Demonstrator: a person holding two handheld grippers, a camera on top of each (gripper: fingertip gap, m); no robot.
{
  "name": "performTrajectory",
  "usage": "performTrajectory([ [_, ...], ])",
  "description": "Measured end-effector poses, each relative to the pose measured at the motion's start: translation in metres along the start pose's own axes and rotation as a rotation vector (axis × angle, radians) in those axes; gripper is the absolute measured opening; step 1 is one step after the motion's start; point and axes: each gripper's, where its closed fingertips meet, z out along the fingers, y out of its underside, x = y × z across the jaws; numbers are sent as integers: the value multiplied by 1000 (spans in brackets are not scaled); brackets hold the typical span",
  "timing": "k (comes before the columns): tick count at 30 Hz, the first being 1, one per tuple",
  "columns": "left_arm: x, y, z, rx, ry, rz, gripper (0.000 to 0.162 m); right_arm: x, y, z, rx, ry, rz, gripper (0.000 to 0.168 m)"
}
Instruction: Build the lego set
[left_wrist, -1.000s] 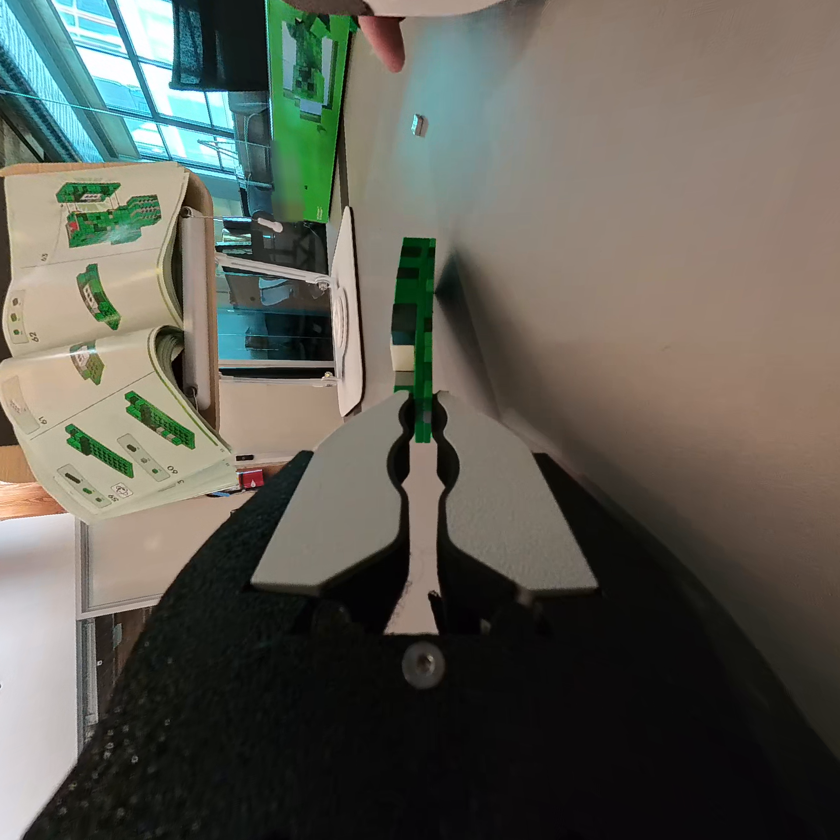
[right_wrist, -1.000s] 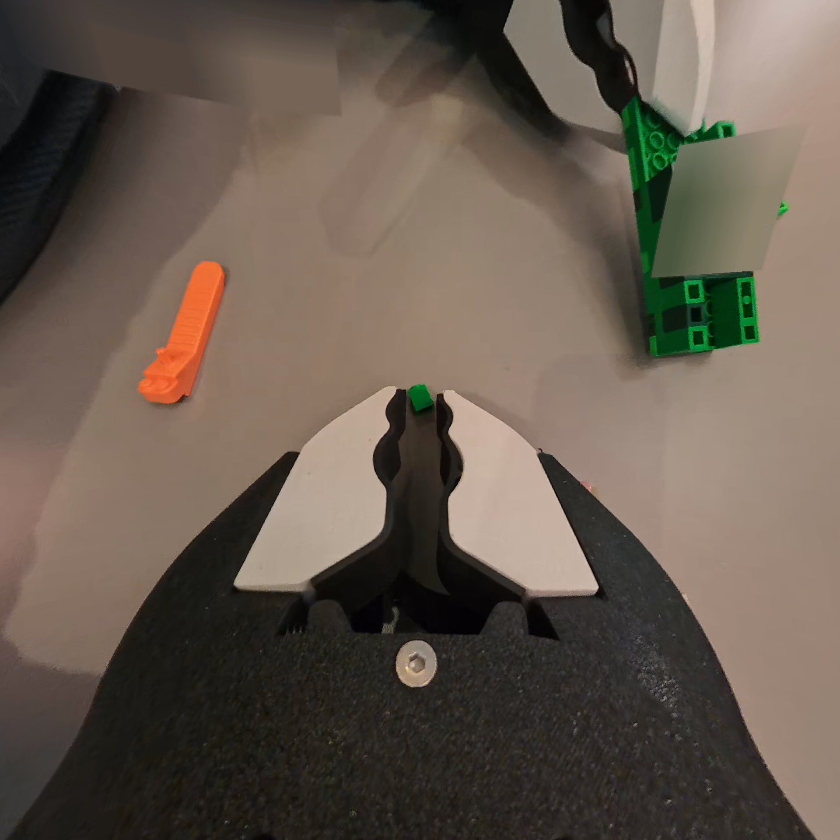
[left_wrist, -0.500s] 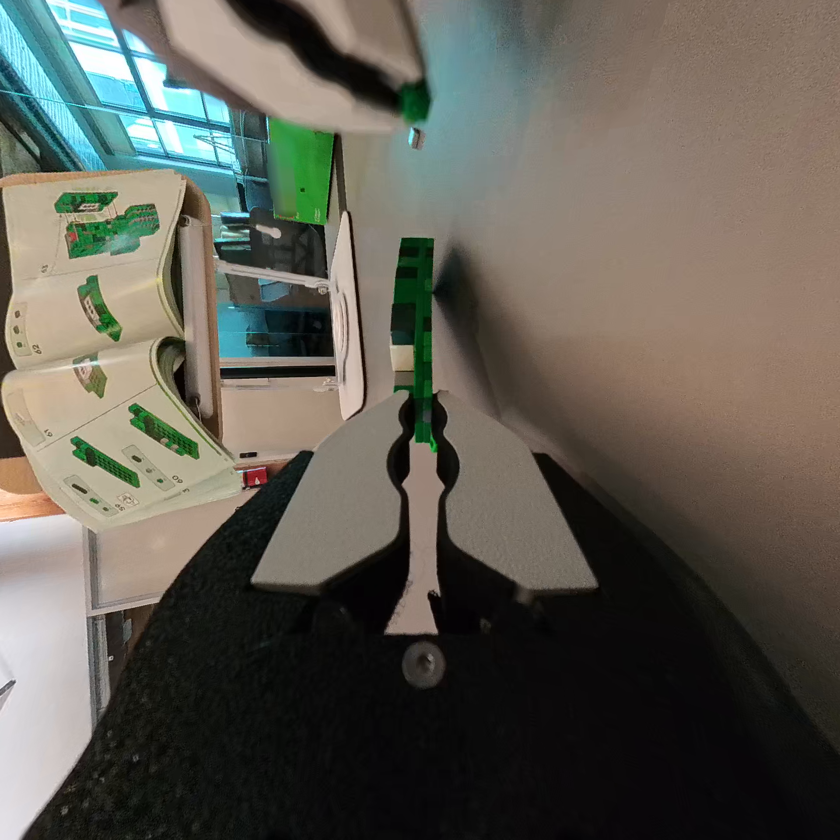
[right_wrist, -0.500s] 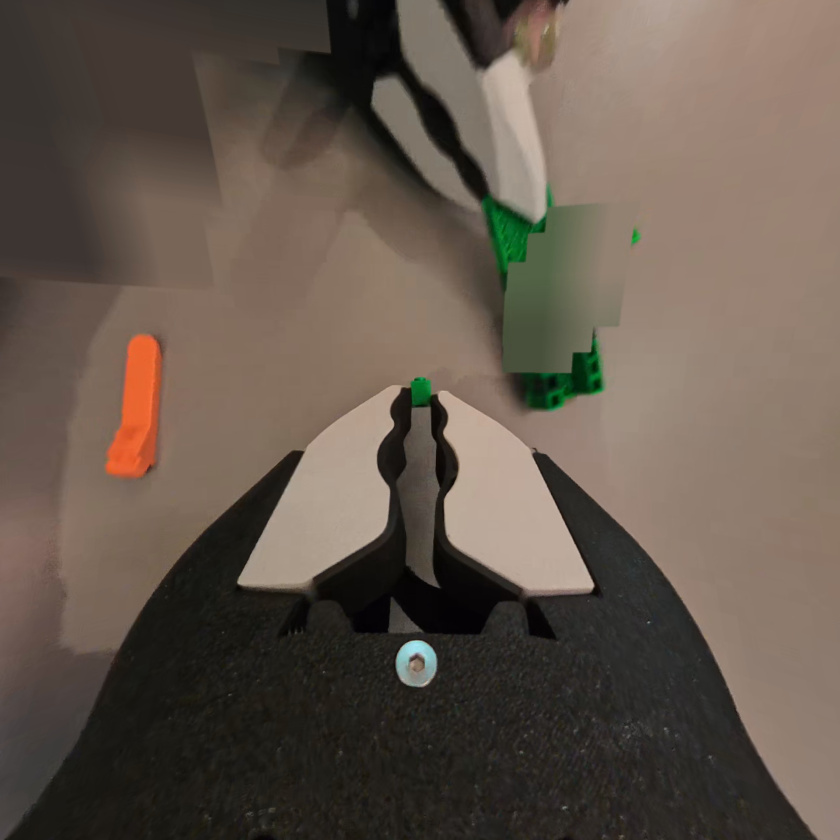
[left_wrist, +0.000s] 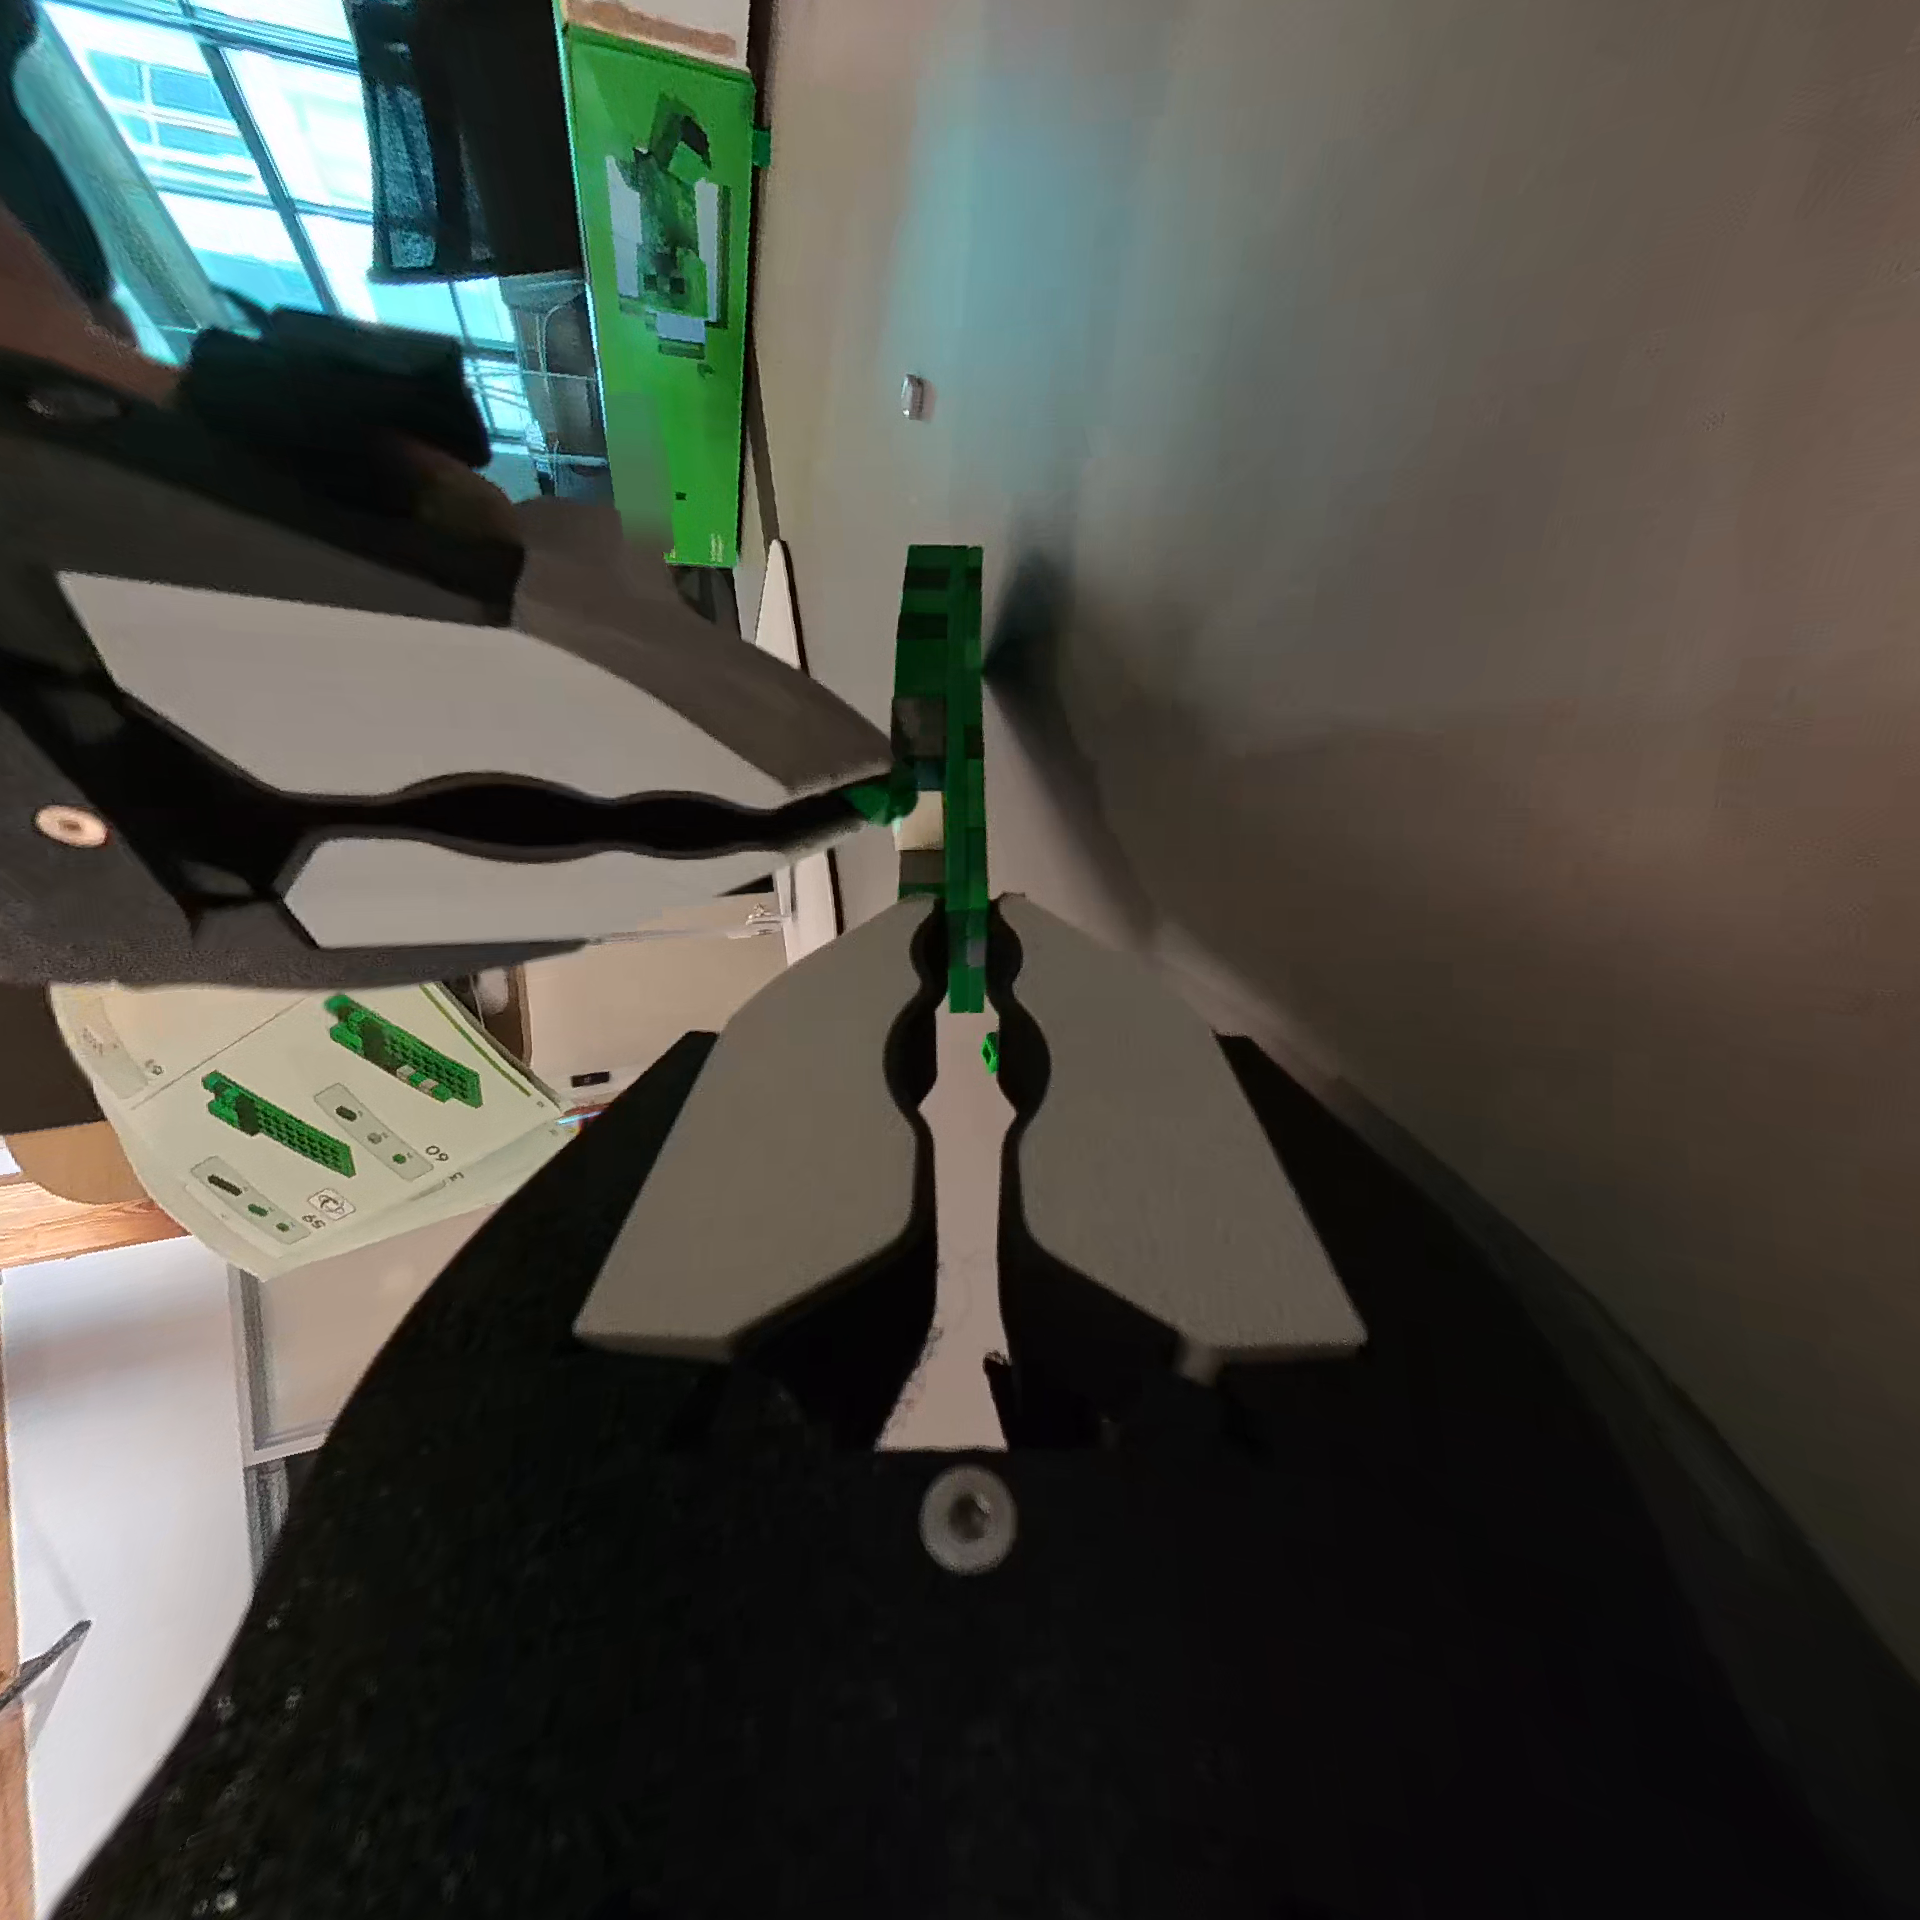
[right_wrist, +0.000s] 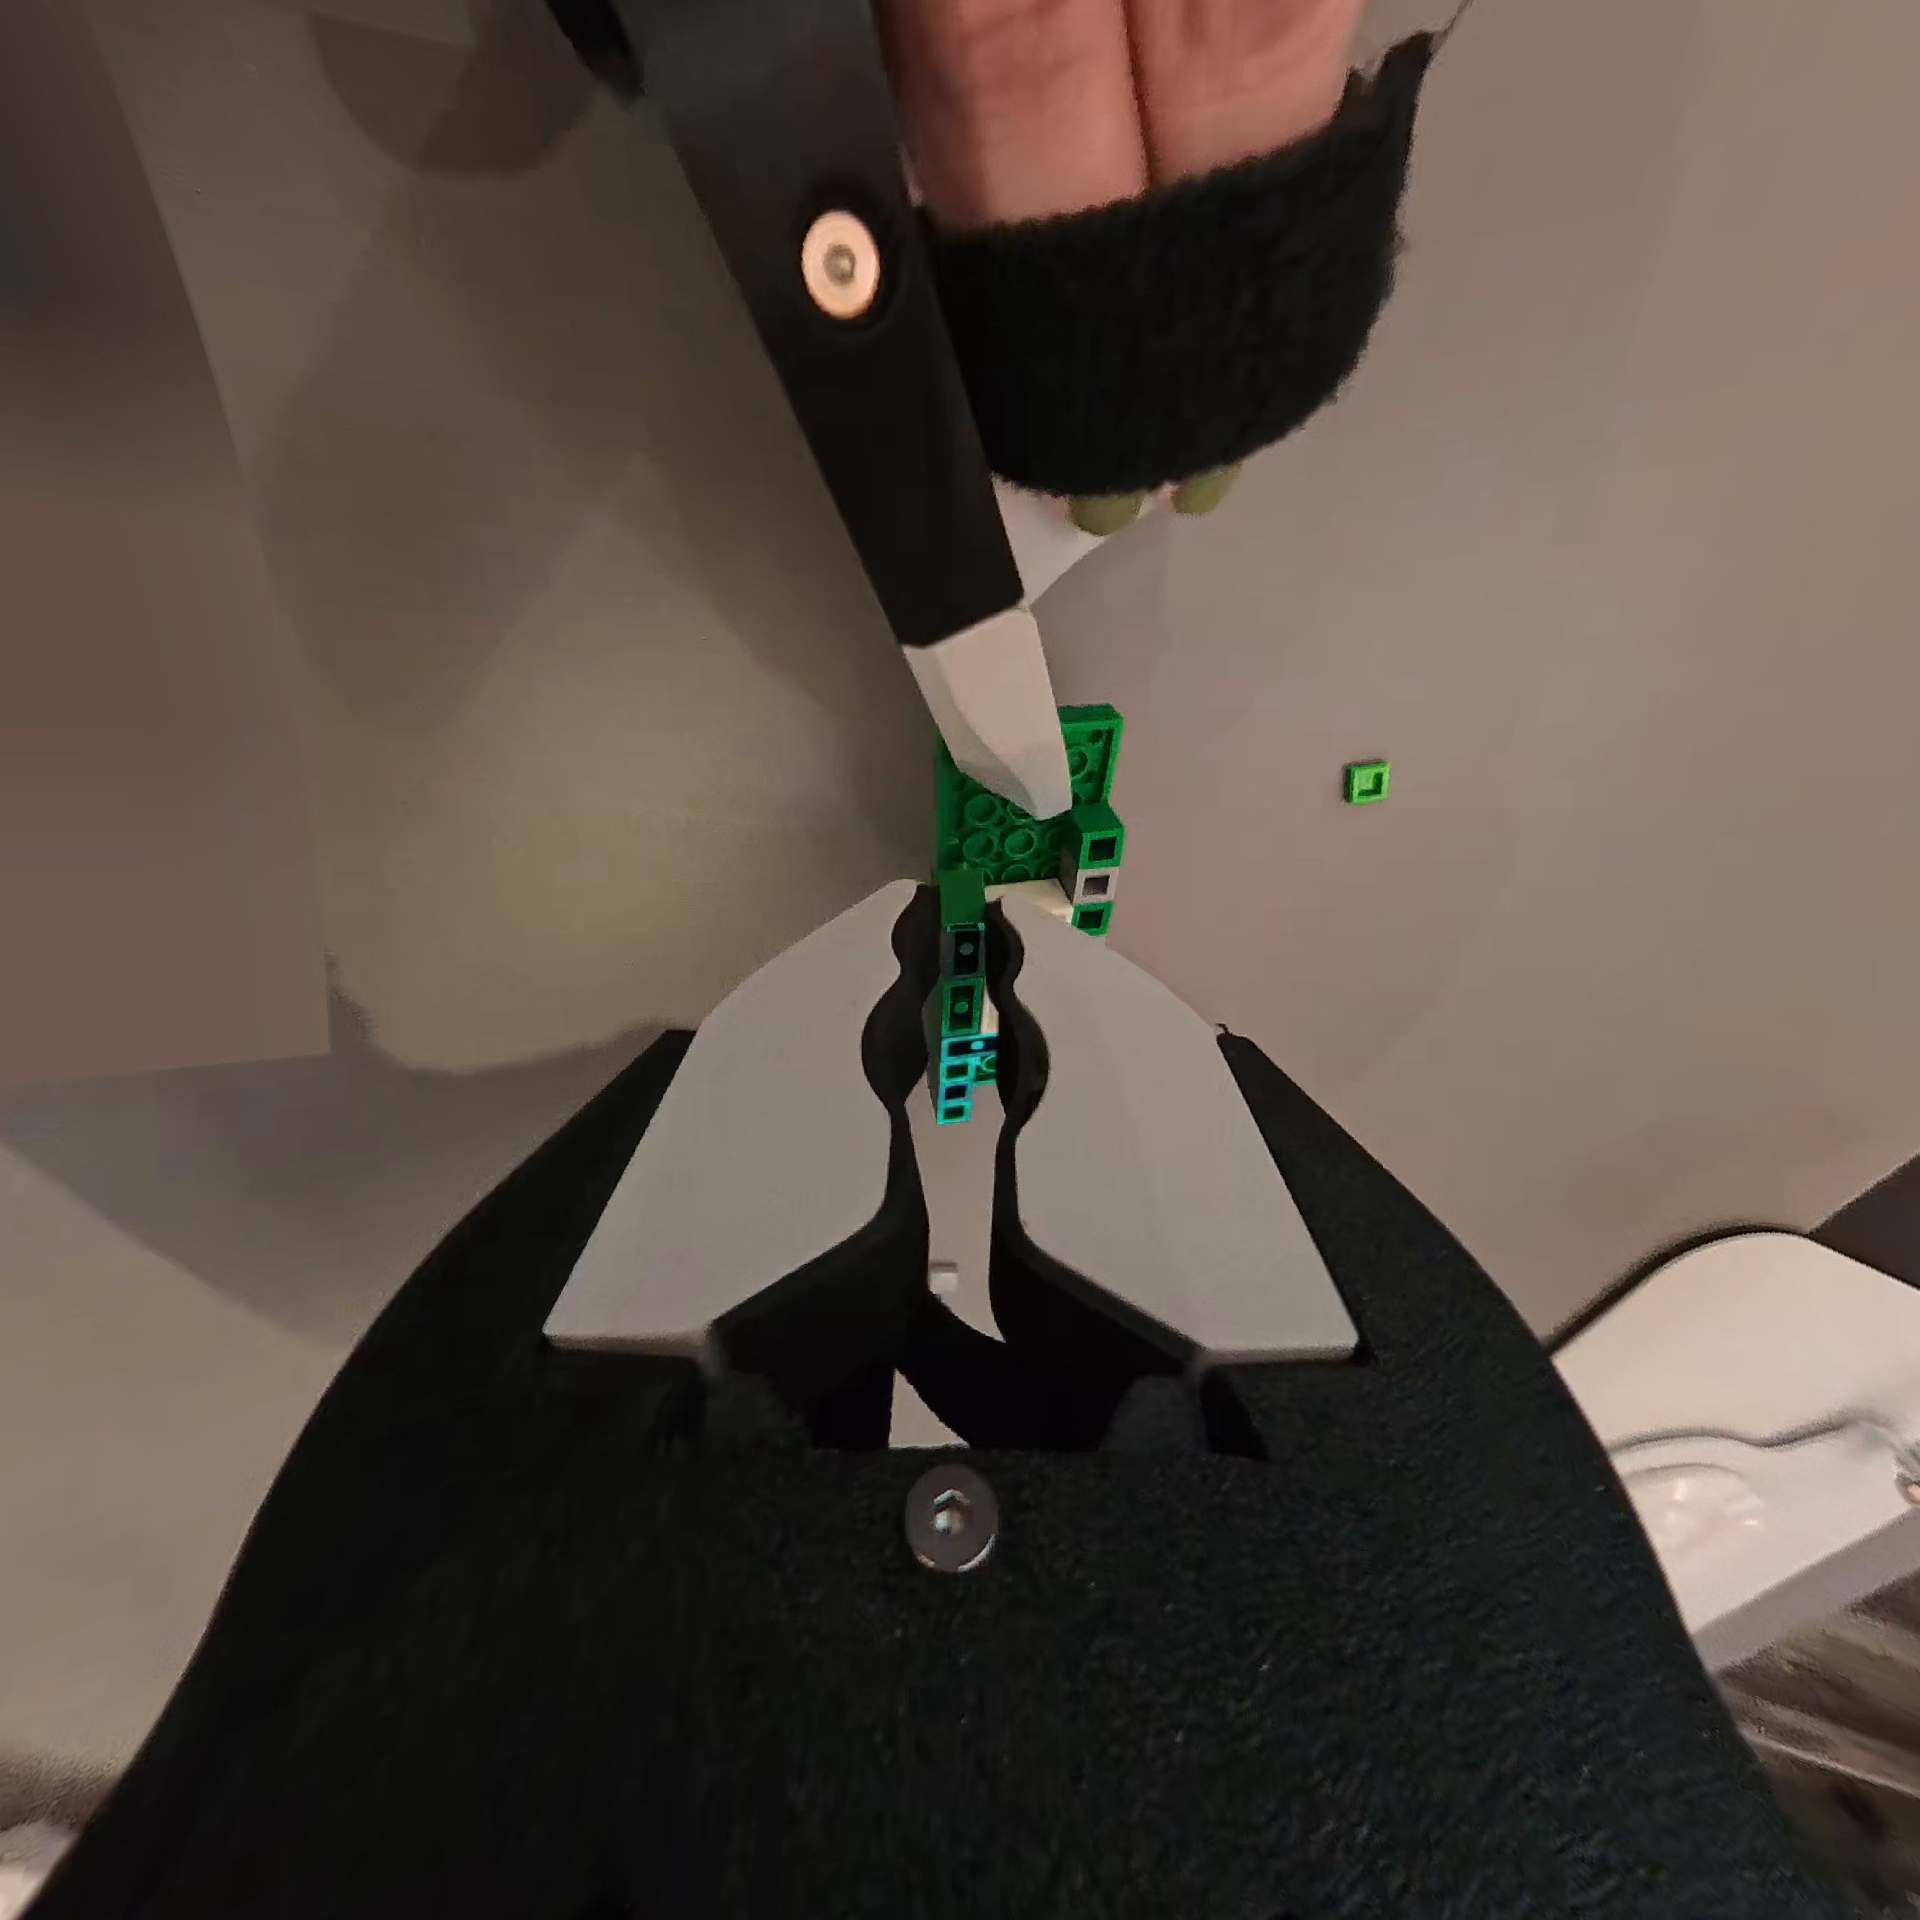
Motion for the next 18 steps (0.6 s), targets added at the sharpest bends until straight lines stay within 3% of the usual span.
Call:
performTrajectory([
  [10,0,-3,0,-7,-18,51,6,-2,2,2,-299,-14,-70,8],
  [18,0,-4,1,-7,-18,49,6,-4,2,6,-361,-51,-69,8],
])
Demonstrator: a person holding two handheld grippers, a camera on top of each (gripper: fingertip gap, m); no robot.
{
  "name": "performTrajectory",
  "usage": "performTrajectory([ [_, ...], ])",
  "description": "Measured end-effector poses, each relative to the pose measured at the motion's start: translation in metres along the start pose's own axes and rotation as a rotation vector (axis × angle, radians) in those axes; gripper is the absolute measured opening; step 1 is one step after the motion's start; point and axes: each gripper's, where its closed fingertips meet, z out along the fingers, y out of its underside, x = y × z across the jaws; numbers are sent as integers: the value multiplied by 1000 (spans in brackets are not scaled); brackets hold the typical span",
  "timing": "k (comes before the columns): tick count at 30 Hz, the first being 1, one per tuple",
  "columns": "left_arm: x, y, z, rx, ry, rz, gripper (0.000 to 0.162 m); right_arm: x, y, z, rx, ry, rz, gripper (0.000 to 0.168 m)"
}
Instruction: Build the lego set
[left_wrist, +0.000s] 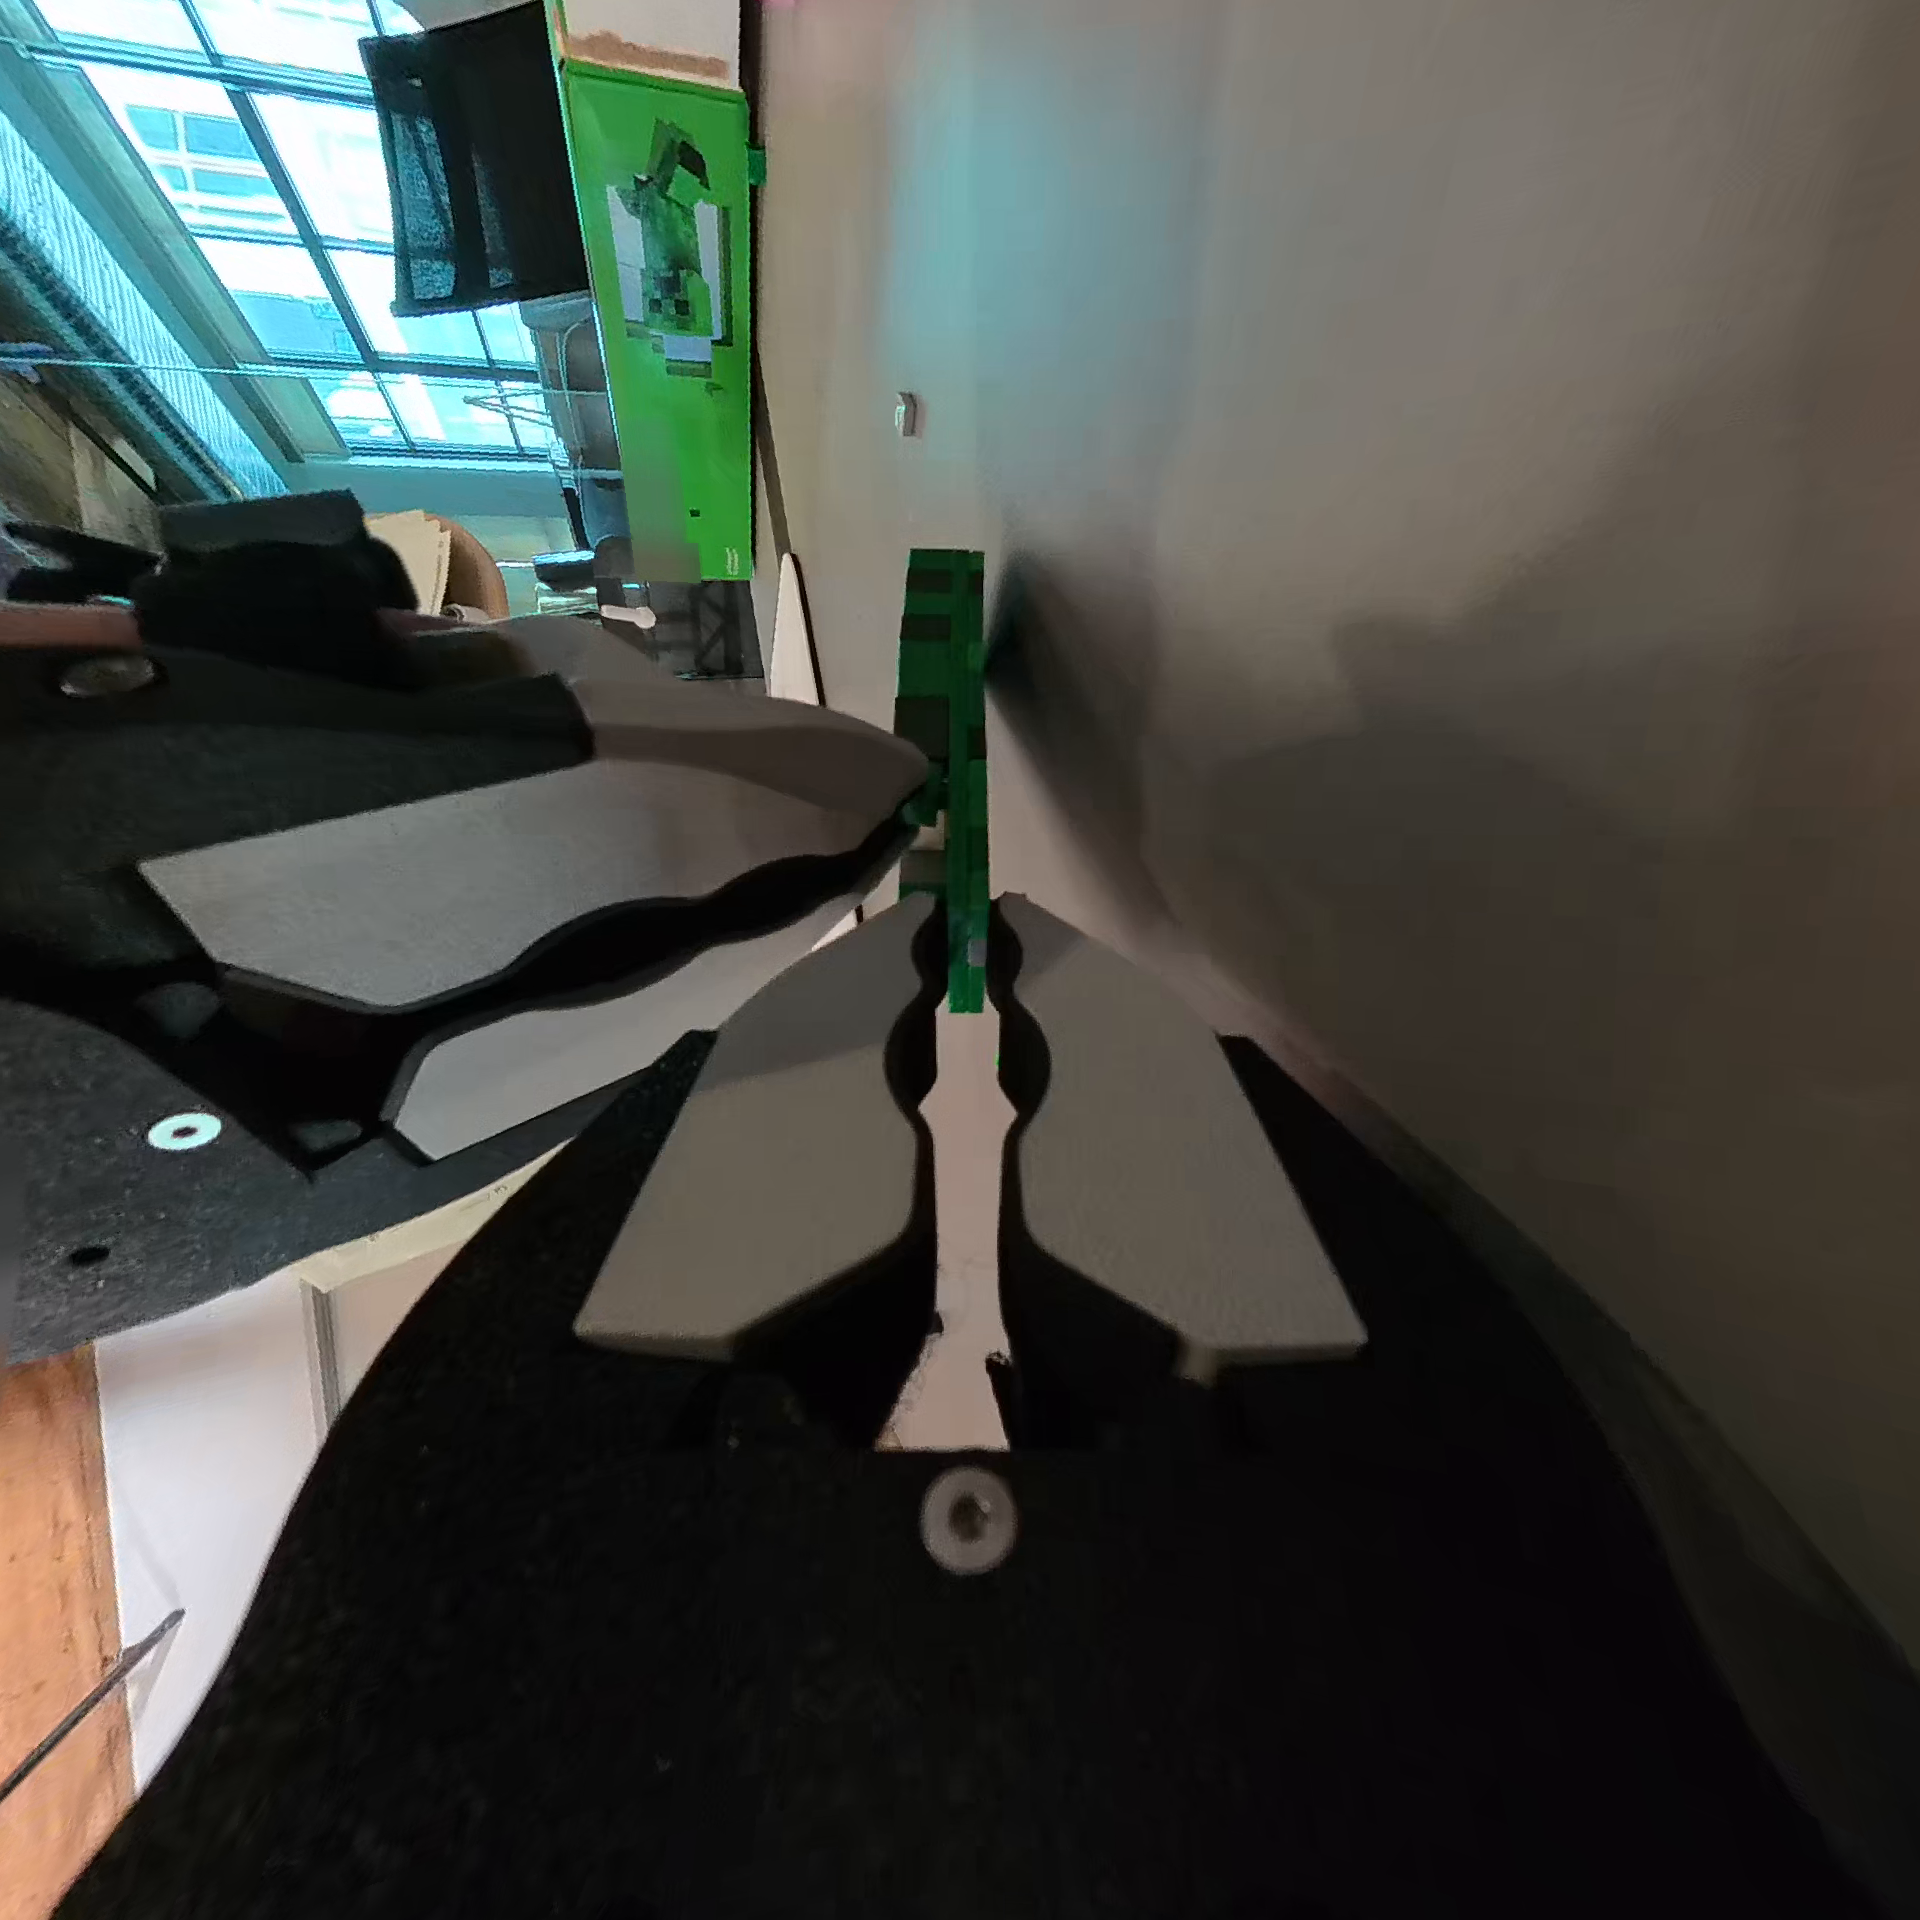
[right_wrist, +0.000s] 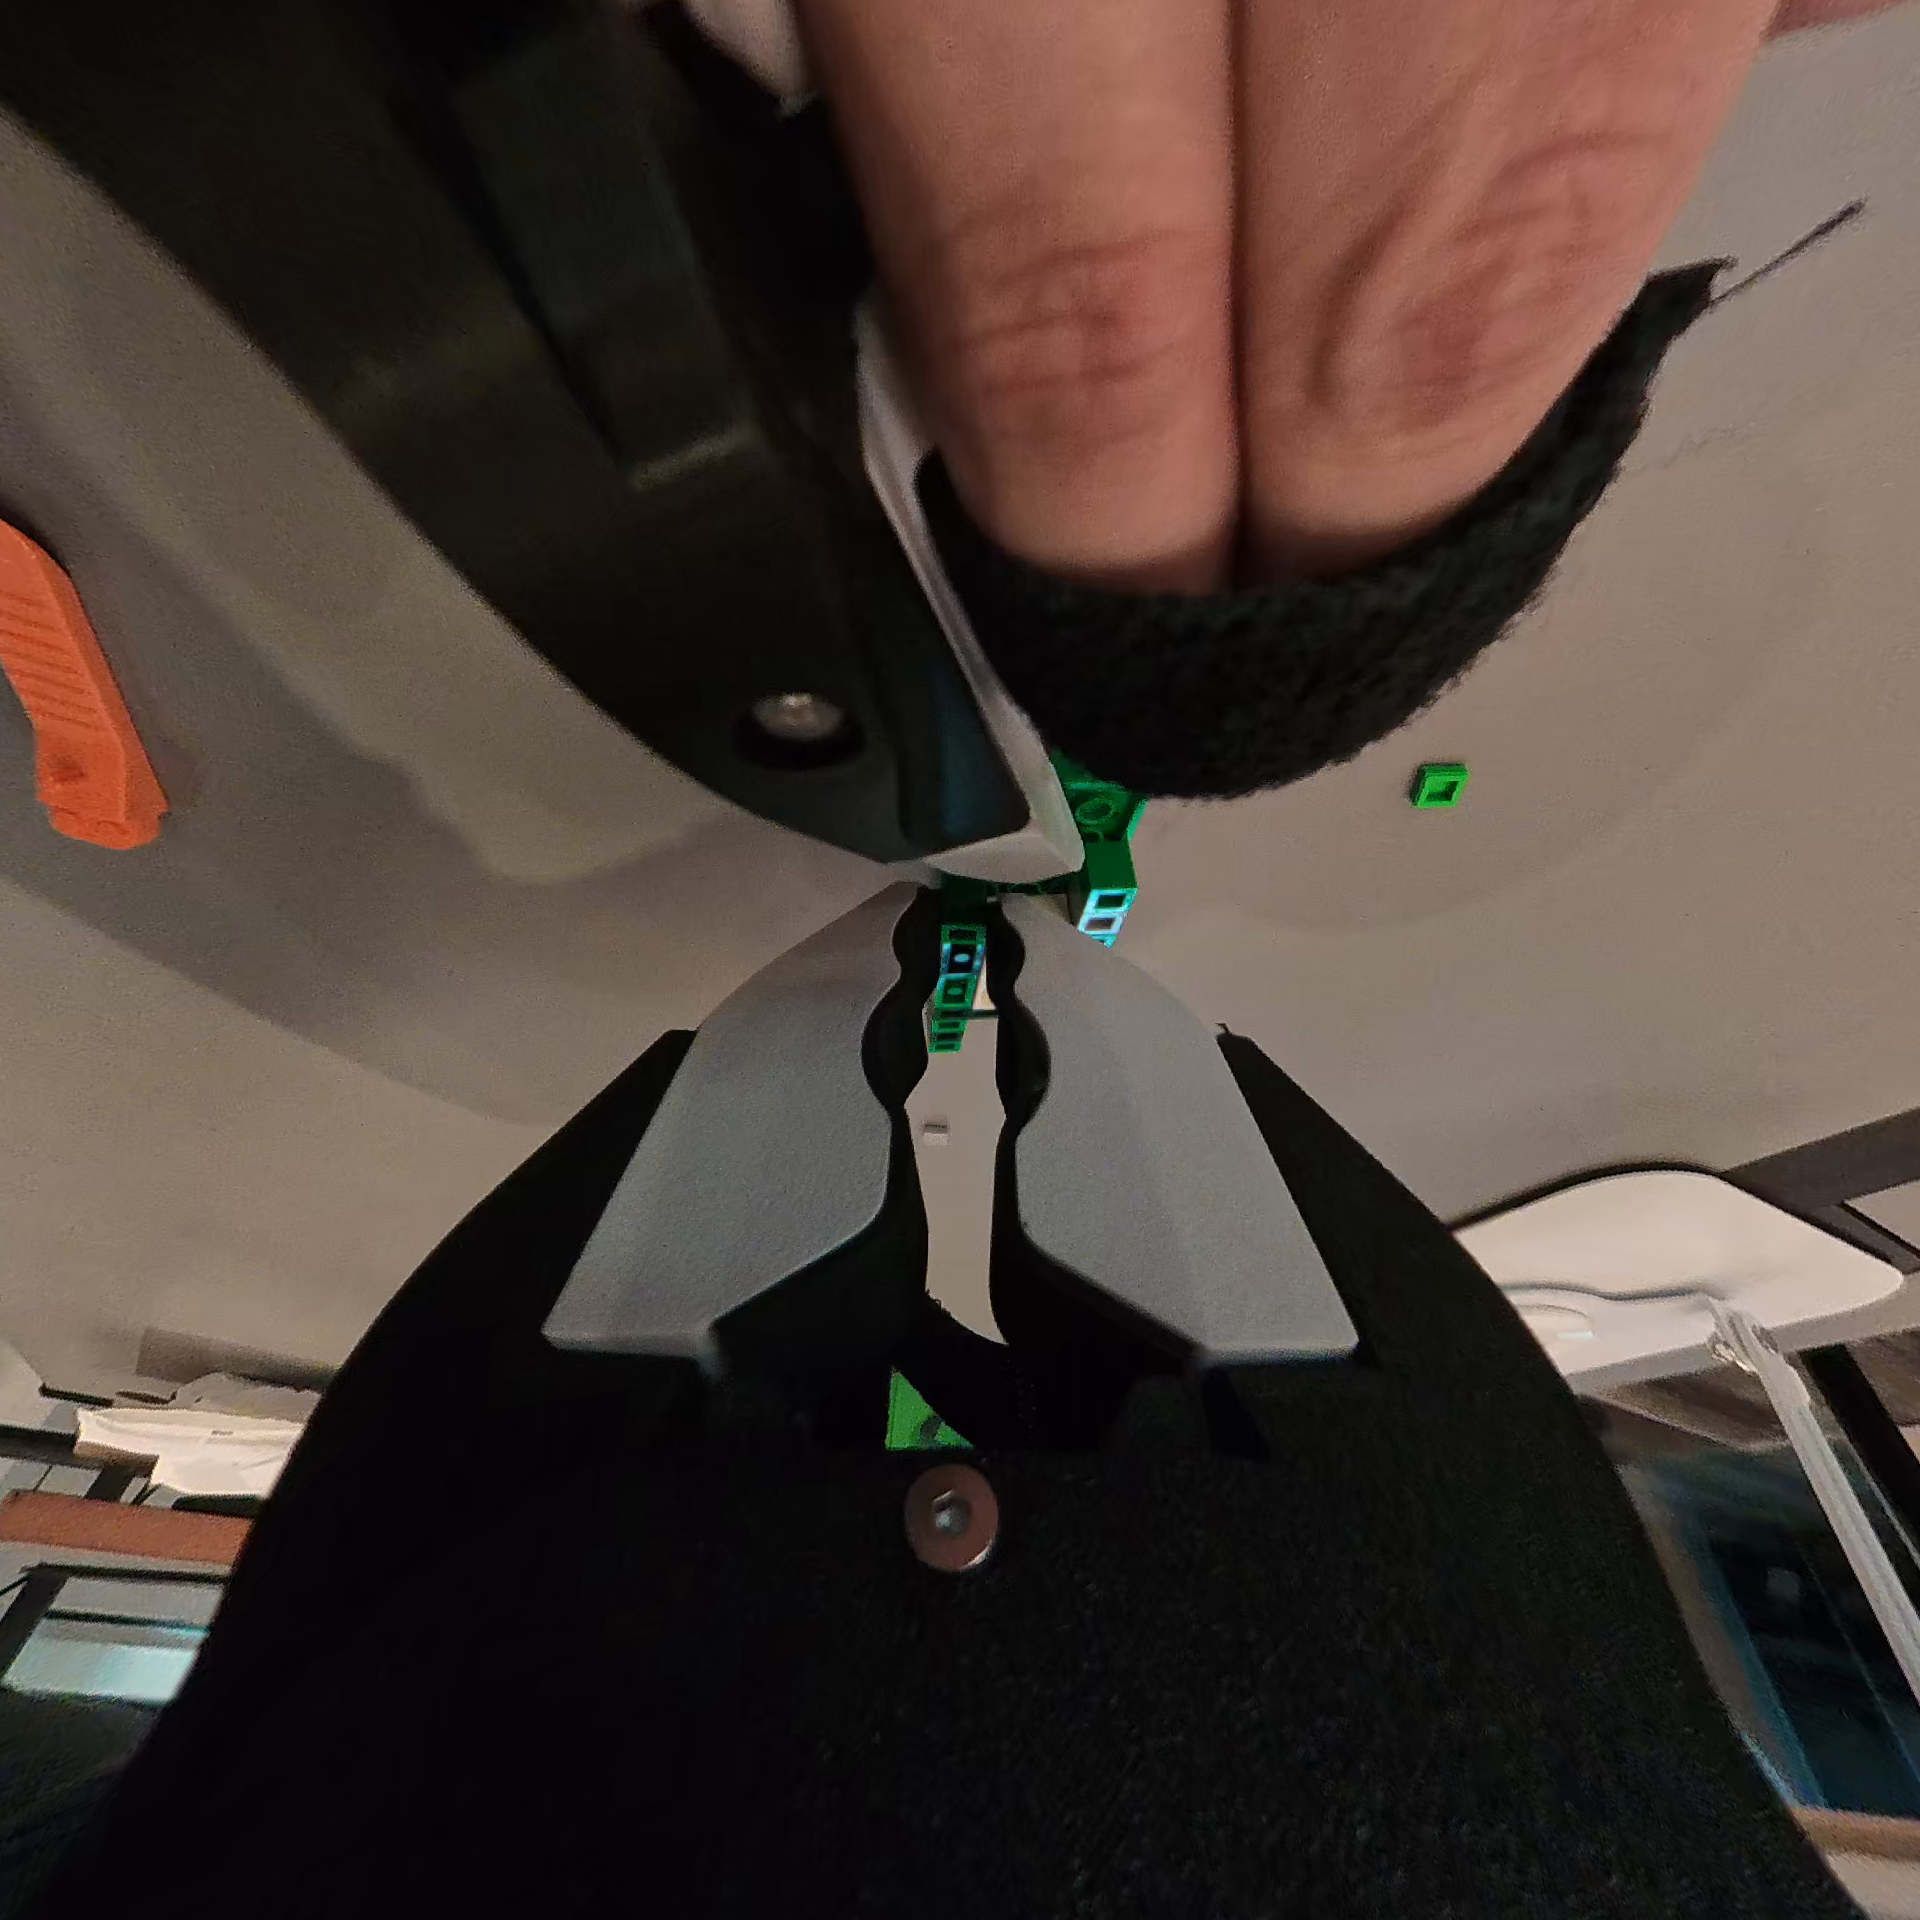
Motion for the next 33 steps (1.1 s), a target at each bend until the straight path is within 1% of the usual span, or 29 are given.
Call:
performTrajectory([
  [6,-1,-1,0,7,-2,6,6,-2,-2,4,46,8,-20,8],
  [10,-1,-1,-1,10,-1,-3,6,-3,-1,2,78,23,-14,13],
  [14,-1,-1,0,11,2,-6,6,-1,0,0,120,78,-13,16],
  [26,0,0,1,13,8,-20,6,0,1,-1,227,171,20,15],
  [33,0,0,1,12,8,-25,6,0,0,-1,255,202,34,16],
])
